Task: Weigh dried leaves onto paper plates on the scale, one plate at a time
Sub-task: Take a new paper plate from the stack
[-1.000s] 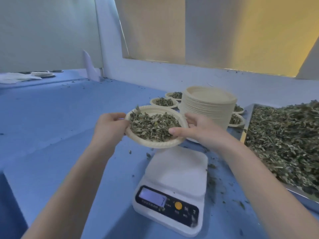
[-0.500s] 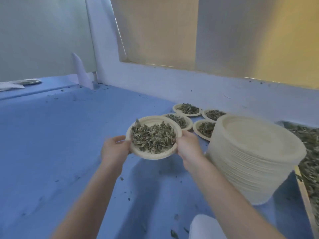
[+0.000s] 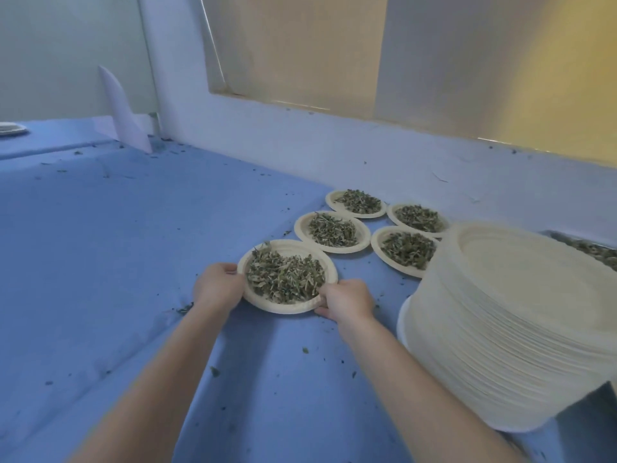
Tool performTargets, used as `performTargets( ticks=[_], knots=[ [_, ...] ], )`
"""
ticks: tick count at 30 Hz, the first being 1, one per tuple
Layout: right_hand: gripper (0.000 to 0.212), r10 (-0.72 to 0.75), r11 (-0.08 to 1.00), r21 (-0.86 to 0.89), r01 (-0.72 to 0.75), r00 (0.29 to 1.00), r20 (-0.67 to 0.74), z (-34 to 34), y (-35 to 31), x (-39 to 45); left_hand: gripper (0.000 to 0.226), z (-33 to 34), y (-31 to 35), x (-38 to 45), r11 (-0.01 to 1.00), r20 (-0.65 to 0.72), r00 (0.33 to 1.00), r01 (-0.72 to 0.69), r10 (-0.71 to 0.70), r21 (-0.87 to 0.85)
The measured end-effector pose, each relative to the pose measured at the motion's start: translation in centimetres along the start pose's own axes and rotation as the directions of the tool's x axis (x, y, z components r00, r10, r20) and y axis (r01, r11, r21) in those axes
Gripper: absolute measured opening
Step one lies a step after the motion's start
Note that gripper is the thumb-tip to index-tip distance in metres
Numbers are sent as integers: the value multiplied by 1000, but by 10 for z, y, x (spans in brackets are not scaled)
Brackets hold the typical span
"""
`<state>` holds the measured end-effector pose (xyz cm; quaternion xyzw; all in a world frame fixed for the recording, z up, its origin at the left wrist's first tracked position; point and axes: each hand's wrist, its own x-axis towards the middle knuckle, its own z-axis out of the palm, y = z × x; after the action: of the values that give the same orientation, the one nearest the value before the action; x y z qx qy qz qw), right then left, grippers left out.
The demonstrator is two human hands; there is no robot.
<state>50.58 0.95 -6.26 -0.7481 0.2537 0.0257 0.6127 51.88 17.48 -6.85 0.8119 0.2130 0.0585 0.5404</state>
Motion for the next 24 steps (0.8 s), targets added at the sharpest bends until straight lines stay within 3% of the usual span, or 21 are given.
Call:
performTargets(
  ticks=[7, 10, 15, 18, 20, 24],
  knots=[
    [51, -140, 966, -233, 108, 982, -125, 4, -1, -29, 30, -9, -3, -38, 979, -124, 979, -142, 160, 144],
    [49, -189, 957, -242, 159, 977, -102, 1, -3, -53, 24, -8, 6, -70, 971, -97, 971, -204, 216, 125],
    [42, -274, 958, -88, 273, 962, 5, -21, -1, -100, 17, -2, 18, -130, 971, 3, 971, -240, 240, -24],
    [21, -363, 927, -69, 368, 929, 70, -50, 4, -133, 16, -1, 26, -172, 964, 14, 965, -262, 263, -53],
    [15, -437, 893, -67, 446, 892, 115, -74, 7, -157, 15, -1, 33, -200, 951, 19, 952, -306, 307, -33],
    [35, -624, 740, -214, 637, 770, 133, -134, 10, -198, 13, 8, 58, -261, 878, 39, 883, -470, 468, 97]
  ],
)
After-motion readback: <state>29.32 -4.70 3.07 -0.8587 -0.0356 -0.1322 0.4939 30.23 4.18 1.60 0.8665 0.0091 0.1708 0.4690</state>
